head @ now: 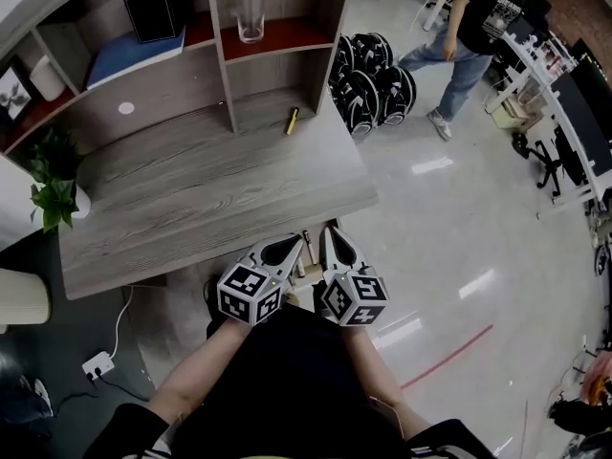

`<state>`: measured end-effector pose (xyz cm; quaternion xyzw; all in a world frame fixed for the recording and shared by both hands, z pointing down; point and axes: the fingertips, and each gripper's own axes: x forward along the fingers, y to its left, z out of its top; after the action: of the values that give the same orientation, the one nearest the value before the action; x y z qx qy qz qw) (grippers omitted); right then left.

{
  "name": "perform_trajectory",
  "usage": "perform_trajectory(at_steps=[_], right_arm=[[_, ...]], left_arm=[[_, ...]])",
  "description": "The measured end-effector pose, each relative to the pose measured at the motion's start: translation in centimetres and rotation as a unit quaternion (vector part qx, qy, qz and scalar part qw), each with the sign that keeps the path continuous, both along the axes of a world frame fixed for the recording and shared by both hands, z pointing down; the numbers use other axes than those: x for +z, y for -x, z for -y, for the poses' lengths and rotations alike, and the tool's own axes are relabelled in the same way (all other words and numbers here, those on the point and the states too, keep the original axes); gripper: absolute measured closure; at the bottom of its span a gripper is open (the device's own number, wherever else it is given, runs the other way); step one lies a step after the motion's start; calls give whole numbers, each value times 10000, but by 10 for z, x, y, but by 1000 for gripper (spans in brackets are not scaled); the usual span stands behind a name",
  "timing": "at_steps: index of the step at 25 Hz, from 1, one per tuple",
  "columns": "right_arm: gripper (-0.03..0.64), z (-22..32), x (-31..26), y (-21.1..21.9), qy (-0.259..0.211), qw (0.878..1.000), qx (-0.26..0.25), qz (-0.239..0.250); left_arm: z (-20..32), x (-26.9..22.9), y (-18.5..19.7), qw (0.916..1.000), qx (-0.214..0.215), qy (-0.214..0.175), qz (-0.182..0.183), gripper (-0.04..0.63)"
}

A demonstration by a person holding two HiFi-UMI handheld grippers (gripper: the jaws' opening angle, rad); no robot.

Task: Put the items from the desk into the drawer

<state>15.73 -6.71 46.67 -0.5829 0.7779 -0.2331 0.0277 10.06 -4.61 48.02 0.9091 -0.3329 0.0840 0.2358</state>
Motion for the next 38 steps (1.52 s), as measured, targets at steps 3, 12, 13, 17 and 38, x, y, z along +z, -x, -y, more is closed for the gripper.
perform_trajectory(at_steps=[3,12,13,17,38], right_arm=[[626,-3,1,2,22,10000,-61,-18],[626,-4,4,8,124,9998,-152,44],[626,-4,5,9,144,9997,-164,64],[626,-8,15,14,313,9991,-209,178],[622,88,34,31,694,9972,-187,-211]], left_arm=[[-3,1,-2,10000,31,11,1,586],[-8,6,-2,9998,-3,180,0,588],[-8,6,0,9998,-44,179,27,588],[-14,9,7,9995,-235,181,121,586],[59,15,50,9957,-862,169,277,586]])
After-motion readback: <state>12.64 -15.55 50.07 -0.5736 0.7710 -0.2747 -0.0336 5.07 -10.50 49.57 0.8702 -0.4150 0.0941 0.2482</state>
